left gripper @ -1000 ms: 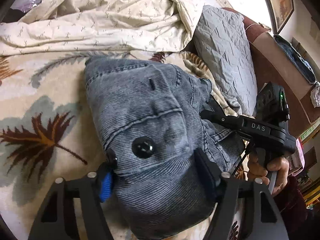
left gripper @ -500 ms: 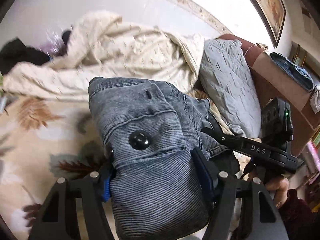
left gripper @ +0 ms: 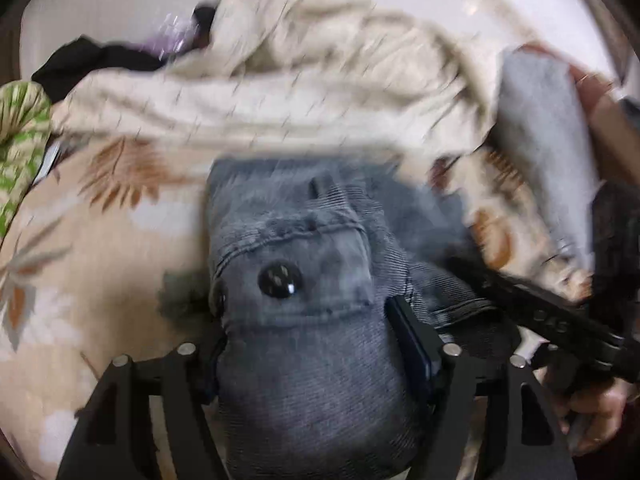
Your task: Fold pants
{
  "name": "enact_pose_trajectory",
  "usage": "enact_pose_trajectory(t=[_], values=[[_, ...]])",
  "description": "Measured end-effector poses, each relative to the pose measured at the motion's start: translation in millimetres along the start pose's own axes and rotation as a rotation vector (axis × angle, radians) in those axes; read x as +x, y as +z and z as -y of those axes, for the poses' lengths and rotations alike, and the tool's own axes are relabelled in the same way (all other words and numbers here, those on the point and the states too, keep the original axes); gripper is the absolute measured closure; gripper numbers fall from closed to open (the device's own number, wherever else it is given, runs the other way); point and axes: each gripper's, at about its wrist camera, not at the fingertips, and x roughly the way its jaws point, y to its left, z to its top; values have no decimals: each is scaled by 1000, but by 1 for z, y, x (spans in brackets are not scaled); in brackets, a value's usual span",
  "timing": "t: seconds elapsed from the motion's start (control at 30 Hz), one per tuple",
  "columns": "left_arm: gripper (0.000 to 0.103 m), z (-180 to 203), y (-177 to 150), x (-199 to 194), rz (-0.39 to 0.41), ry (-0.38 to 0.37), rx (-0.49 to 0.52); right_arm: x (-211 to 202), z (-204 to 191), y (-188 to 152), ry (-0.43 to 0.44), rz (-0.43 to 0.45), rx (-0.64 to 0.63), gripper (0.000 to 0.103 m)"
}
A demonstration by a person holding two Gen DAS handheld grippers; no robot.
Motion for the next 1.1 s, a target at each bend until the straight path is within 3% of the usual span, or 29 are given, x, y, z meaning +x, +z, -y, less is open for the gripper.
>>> enact_pose_trajectory(t=[0.1,0.17,0.23,0.3,0.47,0.63,0.93,1.1], values=[[1,7,-7,7,-7,117,44,17,1,-7,-99,-79,-58,70],[0,7,-12,13,-27,163,53,25,9,-12,-108,-108,-34,66],[0,1,-15,16,-50,157,16,27,19,-14,-109,-105,3,48],[0,-1,-16,12,-55,148,-4,25,26,-15,-114,-105,23,42],[0,22,-20,0,2,268,146,20,20,-15,-154,-99,-17,37],[0,35,-17,-18,60,343,232,13,14,-9,-164,-88,-32,36],[0,35,-7,-60,194,395,215,-48,-17,6,-127,162,-164,36],[0,28,4,-67,252,424,184,-56,-25,14,-97,231,-193,36]])
